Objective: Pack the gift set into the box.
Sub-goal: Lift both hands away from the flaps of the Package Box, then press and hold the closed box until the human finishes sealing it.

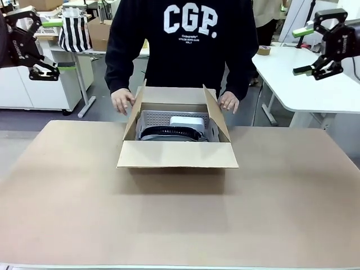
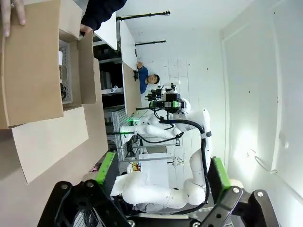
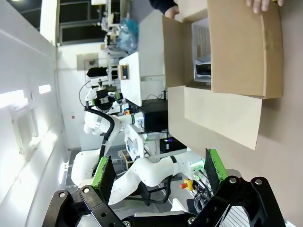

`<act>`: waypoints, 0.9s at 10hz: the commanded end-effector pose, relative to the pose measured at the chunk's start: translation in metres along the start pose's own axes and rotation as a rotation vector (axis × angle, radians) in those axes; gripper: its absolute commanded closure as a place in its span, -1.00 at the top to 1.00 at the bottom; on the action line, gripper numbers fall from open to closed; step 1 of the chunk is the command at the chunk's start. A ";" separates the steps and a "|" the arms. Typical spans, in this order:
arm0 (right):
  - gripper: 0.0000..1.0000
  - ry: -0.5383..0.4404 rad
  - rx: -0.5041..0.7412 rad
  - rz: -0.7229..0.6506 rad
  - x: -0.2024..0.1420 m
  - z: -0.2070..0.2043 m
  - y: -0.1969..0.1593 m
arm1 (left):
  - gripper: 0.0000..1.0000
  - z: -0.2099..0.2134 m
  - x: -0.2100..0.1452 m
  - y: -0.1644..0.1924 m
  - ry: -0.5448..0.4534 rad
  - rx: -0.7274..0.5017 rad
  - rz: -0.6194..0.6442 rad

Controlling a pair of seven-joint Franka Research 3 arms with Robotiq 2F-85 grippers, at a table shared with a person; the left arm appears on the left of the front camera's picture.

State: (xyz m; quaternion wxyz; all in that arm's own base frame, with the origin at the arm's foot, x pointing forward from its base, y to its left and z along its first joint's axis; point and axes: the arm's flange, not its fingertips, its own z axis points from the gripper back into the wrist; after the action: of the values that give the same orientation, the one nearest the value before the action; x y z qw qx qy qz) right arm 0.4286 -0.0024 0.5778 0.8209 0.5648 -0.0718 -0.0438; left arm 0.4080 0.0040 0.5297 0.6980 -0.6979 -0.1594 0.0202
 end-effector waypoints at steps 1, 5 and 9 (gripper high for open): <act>1.00 0.006 0.007 -0.021 0.003 0.002 0.005 | 1.00 0.000 0.000 -0.002 -0.003 -0.026 0.004; 1.00 0.006 0.007 -0.021 0.003 0.002 0.005 | 1.00 0.000 0.000 -0.002 -0.003 -0.026 0.004; 1.00 0.006 0.007 -0.021 0.003 0.002 0.005 | 1.00 0.000 0.000 -0.002 -0.003 -0.026 0.004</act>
State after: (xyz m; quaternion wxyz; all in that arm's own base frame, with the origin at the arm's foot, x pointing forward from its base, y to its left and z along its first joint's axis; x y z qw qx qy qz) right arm 0.4286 -0.0030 0.5772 0.8209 0.5650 -0.0708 -0.0443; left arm 0.4080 0.0041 0.5297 0.6980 -0.6978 -0.1593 0.0202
